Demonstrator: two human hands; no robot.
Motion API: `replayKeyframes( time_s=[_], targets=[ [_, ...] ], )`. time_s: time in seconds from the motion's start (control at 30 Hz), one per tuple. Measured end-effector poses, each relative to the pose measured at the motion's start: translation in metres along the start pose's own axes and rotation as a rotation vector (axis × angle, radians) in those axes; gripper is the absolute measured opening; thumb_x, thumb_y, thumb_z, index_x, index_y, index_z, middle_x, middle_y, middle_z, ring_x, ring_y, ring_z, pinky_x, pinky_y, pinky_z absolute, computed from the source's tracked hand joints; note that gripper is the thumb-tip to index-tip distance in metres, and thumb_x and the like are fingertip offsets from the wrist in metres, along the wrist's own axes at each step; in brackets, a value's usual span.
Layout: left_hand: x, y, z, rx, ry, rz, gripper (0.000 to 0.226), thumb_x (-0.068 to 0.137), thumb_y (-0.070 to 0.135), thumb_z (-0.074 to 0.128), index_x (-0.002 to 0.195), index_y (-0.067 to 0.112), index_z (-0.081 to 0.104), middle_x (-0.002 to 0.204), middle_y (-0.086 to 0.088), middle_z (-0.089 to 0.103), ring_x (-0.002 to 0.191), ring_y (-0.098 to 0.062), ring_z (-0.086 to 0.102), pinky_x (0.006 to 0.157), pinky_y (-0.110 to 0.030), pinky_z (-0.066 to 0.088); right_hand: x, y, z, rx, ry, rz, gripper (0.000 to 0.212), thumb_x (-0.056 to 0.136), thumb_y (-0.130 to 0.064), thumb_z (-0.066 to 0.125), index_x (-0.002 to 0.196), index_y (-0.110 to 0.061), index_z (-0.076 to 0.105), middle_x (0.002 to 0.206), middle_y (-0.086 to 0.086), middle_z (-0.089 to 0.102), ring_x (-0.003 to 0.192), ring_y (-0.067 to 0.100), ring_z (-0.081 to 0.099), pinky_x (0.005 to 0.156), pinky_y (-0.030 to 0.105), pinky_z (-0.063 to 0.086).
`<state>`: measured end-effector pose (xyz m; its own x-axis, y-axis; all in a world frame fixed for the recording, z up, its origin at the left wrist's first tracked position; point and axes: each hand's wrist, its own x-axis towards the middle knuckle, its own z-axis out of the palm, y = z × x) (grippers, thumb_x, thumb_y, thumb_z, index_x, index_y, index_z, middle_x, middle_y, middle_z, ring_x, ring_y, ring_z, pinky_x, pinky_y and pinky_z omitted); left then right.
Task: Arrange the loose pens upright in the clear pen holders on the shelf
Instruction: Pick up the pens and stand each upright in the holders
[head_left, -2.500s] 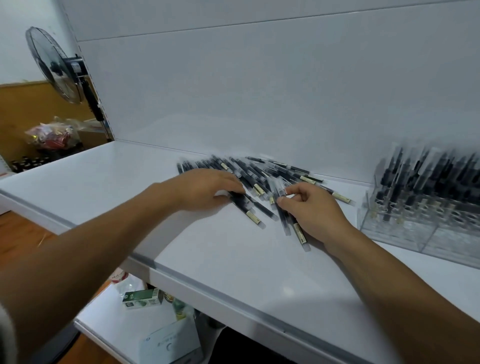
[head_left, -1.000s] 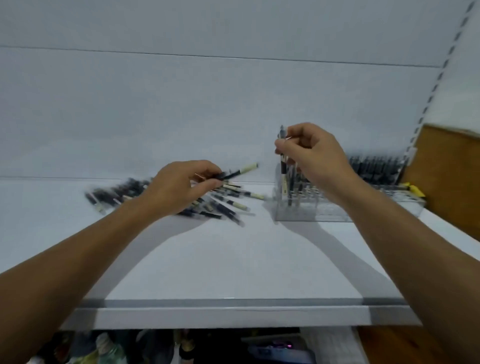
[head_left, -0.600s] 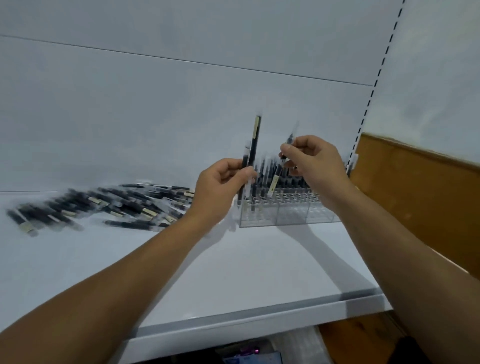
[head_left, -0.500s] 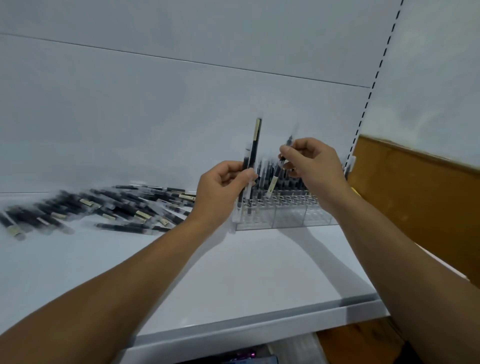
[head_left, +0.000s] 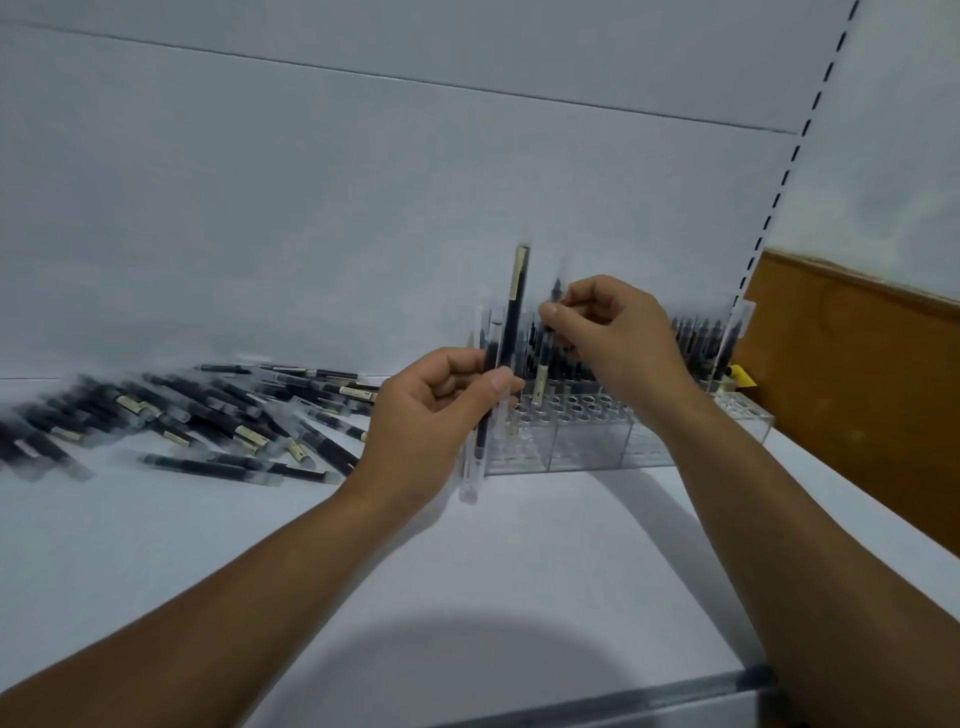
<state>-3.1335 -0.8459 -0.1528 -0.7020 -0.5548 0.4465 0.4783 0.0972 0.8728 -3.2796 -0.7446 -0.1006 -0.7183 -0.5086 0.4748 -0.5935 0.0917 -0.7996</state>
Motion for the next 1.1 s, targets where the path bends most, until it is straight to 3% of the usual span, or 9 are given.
replayKeyframes(
  time_s=[0.2, 0.3, 0.5, 0.6, 0.67, 0.8, 0.93, 1.1],
  targets=[
    [0.003, -0.004, 0.004, -0.01, 0.011, -0.023, 0.016, 0.083, 0.007, 0.063, 0.098, 0.001, 0.066, 0.082, -0.002, 0.075, 0.078, -0.01, 0.071, 0.07, -0.018, 0.054, -0.008, 0.026, 0.004, -0.115, -0.134, 0.077, 0.014, 0.085, -0.029, 0.074, 0.082, -0.018, 0.067, 0.076, 0.002, 0.07, 0.069, 0.014, 0.067, 0.065, 0.029, 0.054],
    [0.003, -0.006, 0.007, -0.004, 0.009, -0.043, 0.014, 0.084, 0.005, 0.062, 0.096, 0.003, 0.067, 0.08, -0.001, 0.075, 0.076, -0.008, 0.071, 0.068, -0.016, 0.053, -0.009, 0.029, 0.007, -0.195, -0.176, 0.078, 0.014, 0.085, -0.034, 0.073, 0.081, -0.022, 0.068, 0.076, -0.001, 0.071, 0.075, 0.019, 0.069, 0.07, 0.034, 0.056],
    [0.003, -0.008, 0.008, 0.027, 0.024, -0.064, 0.016, 0.083, 0.007, 0.063, 0.097, 0.001, 0.067, 0.083, -0.006, 0.075, 0.078, -0.012, 0.071, 0.069, -0.017, 0.054, -0.009, 0.027, -0.01, -0.278, -0.151, 0.04, 0.012, 0.085, -0.038, 0.072, 0.089, -0.027, 0.07, 0.081, -0.011, 0.068, 0.077, 0.006, 0.064, 0.068, 0.024, 0.052],
    [0.003, -0.006, 0.008, 0.045, 0.028, -0.042, 0.024, 0.075, 0.015, 0.065, 0.095, 0.002, 0.068, 0.081, -0.007, 0.075, 0.077, -0.012, 0.071, 0.069, -0.017, 0.054, -0.015, 0.014, -0.022, -0.098, 0.009, -0.132, 0.01, 0.087, -0.027, 0.072, 0.096, -0.028, 0.068, 0.082, -0.013, 0.066, 0.074, 0.005, 0.062, 0.068, 0.02, 0.052],
    [0.003, -0.006, 0.009, 0.061, 0.025, -0.037, 0.025, 0.073, 0.019, 0.065, 0.094, 0.006, 0.069, 0.081, -0.007, 0.075, 0.077, -0.014, 0.071, 0.07, -0.018, 0.054, -0.022, 0.004, -0.021, -0.005, 0.028, -0.311, 0.015, 0.088, -0.019, 0.07, 0.101, -0.026, 0.067, 0.083, -0.013, 0.066, 0.072, 0.008, 0.061, 0.066, 0.016, 0.052],
    [0.004, -0.006, 0.008, 0.091, 0.025, -0.021, 0.025, 0.075, 0.021, 0.066, 0.098, 0.01, 0.071, 0.082, -0.005, 0.075, 0.079, -0.015, 0.071, 0.071, -0.019, 0.053, -0.022, 0.004, -0.012, -0.165, -0.041, -0.534, 0.027, 0.089, -0.015, 0.068, 0.114, -0.023, 0.068, 0.089, -0.011, 0.066, 0.073, 0.01, 0.062, 0.067, 0.019, 0.052],
    [0.004, -0.005, 0.007, 0.111, 0.013, -0.009, 0.026, 0.077, 0.02, 0.064, 0.1, 0.009, 0.071, 0.083, -0.005, 0.075, 0.078, -0.016, 0.071, 0.07, -0.02, 0.054, -0.017, 0.013, -0.008, -0.366, -0.101, -0.581, 0.032, 0.084, -0.023, 0.067, 0.116, -0.025, 0.068, 0.094, -0.012, 0.064, 0.081, 0.01, 0.062, 0.076, 0.026, 0.053],
    [0.006, -0.004, 0.008, -0.032, 0.052, -0.037, 0.024, 0.084, 0.016, 0.056, 0.1, 0.002, 0.066, 0.08, -0.008, 0.074, 0.072, -0.018, 0.07, 0.067, -0.023, 0.056, -0.013, 0.02, -0.023, -0.389, -0.026, -0.508, 0.02, 0.087, -0.025, 0.071, 0.106, -0.028, 0.07, 0.084, -0.01, 0.067, 0.071, 0.01, 0.063, 0.067, 0.031, 0.056]
  ],
)
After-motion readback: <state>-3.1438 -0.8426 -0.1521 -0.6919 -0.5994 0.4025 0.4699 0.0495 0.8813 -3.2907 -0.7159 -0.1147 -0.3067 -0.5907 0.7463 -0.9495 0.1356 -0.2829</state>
